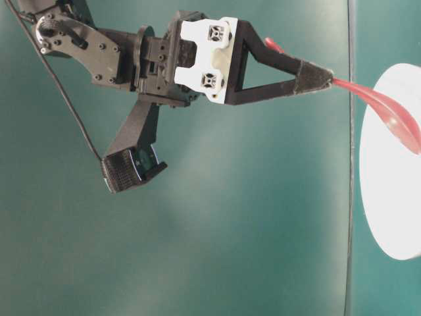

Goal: Grip the spoon and scoop the red block from the bowl with right arm.

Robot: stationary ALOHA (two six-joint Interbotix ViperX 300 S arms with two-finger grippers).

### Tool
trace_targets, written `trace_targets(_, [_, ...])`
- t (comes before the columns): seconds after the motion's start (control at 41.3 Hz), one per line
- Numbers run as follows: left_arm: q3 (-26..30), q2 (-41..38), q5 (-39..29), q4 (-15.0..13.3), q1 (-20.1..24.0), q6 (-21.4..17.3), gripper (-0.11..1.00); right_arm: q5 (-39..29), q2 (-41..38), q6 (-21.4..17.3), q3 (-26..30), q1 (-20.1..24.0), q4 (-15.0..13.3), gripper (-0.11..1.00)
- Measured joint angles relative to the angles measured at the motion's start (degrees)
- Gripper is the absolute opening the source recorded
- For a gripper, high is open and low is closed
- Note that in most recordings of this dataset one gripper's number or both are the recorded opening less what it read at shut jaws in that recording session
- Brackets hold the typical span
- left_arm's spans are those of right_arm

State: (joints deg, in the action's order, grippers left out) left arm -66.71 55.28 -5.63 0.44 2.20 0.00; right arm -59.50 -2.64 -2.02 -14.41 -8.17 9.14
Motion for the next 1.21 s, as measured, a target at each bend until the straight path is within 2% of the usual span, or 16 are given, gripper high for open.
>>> trace_targets(0.218, [-0.1,0.0,0.0,0.0,0.0,0.0,0.00,-0.1,-1.1,0.3,-0.3,-0.3,-1.1,0.25])
trace_targets(0.629, [0.0,0.0,0.0,0.0,0.0,-0.2,0.00,2.1,-3.8,0.3,-0.4,-0.3,-1.1,0.25])
trace_targets(0.871, [0.0,0.0,-0.1,0.0,0.0,-0.4,0.00,5.3,-5.4,0.3,-0.2,-0.3,-1.1,0.25])
trace_targets(1.209, [-0.1,-0.1,-0.1,0.0,0.0,-0.4,0.00,9.6,-7.7,-0.3,2.8,-0.3,-1.1,0.25])
